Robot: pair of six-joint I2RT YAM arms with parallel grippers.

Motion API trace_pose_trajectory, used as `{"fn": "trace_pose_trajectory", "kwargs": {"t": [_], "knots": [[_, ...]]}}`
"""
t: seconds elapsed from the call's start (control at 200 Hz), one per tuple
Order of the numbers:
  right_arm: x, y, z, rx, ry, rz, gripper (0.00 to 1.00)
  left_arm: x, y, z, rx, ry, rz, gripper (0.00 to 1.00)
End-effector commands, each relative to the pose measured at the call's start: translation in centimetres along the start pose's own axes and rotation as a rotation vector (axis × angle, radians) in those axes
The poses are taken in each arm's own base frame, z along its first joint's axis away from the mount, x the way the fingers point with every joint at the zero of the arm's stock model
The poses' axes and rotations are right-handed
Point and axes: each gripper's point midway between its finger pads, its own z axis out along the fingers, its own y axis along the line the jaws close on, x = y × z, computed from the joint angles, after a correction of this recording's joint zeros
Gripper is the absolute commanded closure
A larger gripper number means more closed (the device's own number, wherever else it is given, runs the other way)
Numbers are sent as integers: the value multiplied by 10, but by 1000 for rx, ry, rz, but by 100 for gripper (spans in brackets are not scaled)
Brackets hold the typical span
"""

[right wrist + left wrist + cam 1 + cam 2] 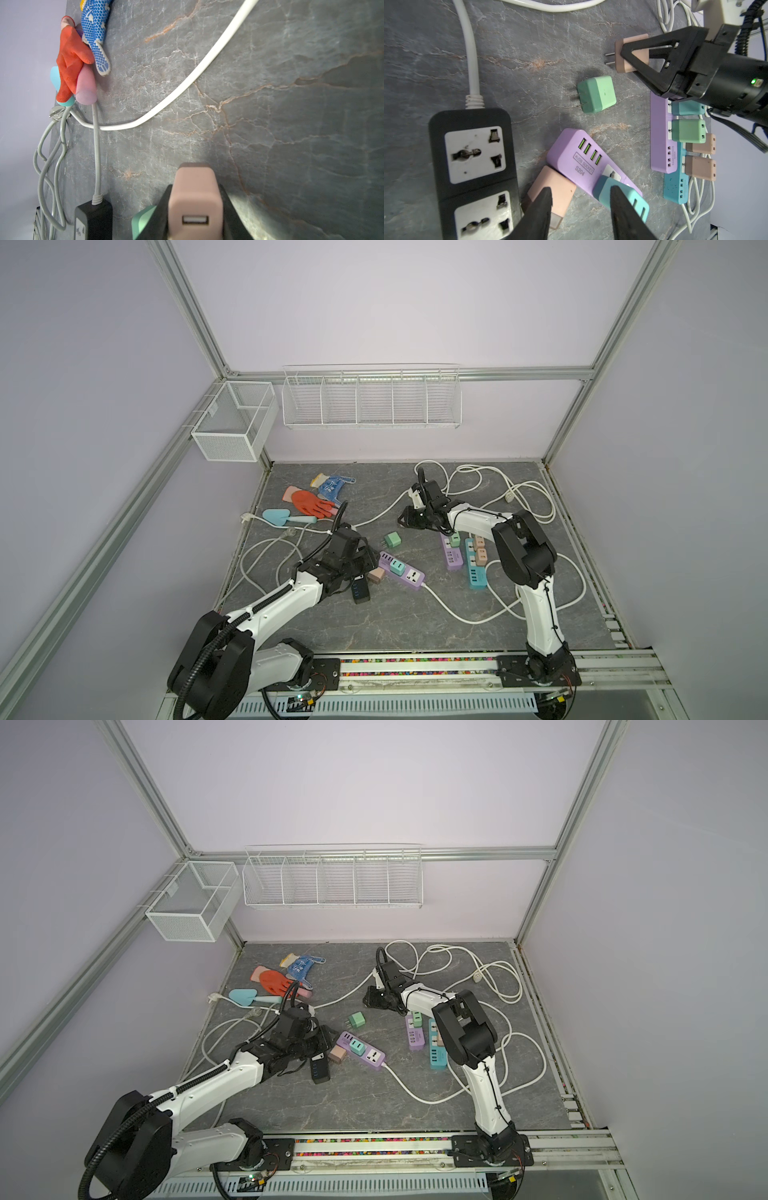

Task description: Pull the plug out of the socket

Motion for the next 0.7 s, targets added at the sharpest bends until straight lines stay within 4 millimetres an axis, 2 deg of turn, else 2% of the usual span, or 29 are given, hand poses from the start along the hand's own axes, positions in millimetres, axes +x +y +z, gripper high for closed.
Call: {"fn": "trace_pose_trajectory", "kwargs": {"t": [0.0,0.34,0.51,0.695], "knots": [[-5,-5,-1,21,-6,5,65,-10,-9,-4,11,-19,14,53],[-14,1,-25,46,-41,-24,47,-13,-10,-9,7,-31,24,52],[-17,4,-44,67,-66,-57,42,-15,-8,-11,-13,-33,41,52],[-15,17,-68,49,-90,-97,36,-17,-8,-12,-33,-32,72,52]]}}
